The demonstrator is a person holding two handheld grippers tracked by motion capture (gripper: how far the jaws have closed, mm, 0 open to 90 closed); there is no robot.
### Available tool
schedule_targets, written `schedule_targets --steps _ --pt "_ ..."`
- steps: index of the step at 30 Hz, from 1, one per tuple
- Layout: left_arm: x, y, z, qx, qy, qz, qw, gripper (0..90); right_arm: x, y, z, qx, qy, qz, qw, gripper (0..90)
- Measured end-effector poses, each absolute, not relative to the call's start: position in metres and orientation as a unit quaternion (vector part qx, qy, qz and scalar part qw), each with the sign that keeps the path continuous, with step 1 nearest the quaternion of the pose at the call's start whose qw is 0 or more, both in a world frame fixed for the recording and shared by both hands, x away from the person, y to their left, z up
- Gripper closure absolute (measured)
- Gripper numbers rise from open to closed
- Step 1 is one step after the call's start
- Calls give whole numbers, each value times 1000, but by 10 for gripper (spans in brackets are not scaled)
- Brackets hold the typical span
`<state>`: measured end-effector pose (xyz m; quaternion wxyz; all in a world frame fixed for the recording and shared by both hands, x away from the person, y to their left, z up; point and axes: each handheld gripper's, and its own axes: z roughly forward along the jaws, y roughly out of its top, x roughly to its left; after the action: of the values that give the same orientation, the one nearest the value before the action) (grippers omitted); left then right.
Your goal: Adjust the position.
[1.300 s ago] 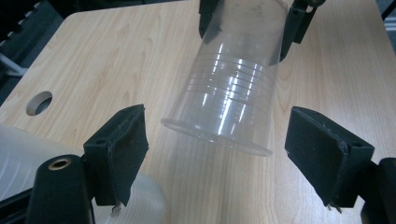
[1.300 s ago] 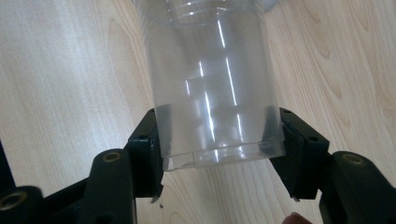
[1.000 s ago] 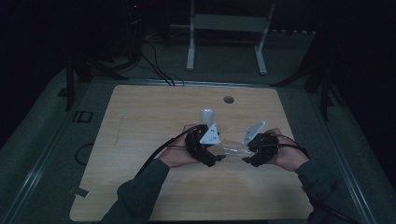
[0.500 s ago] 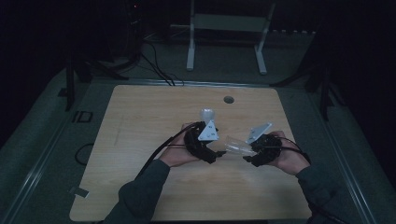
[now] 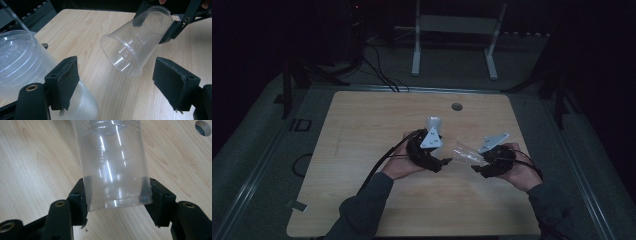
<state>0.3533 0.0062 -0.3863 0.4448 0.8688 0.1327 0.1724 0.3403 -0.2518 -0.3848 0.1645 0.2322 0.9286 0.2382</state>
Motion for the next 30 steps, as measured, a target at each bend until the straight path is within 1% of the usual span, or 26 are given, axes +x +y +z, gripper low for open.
schedule_targets --steps 18,30 --pt "355 4 -386 859 148 172 459 210 336 -257 -390 292 888 298 191 422" --pt "357 6 -388 855 160 169 464 216 332 -259 -395 313 865 335 203 422"
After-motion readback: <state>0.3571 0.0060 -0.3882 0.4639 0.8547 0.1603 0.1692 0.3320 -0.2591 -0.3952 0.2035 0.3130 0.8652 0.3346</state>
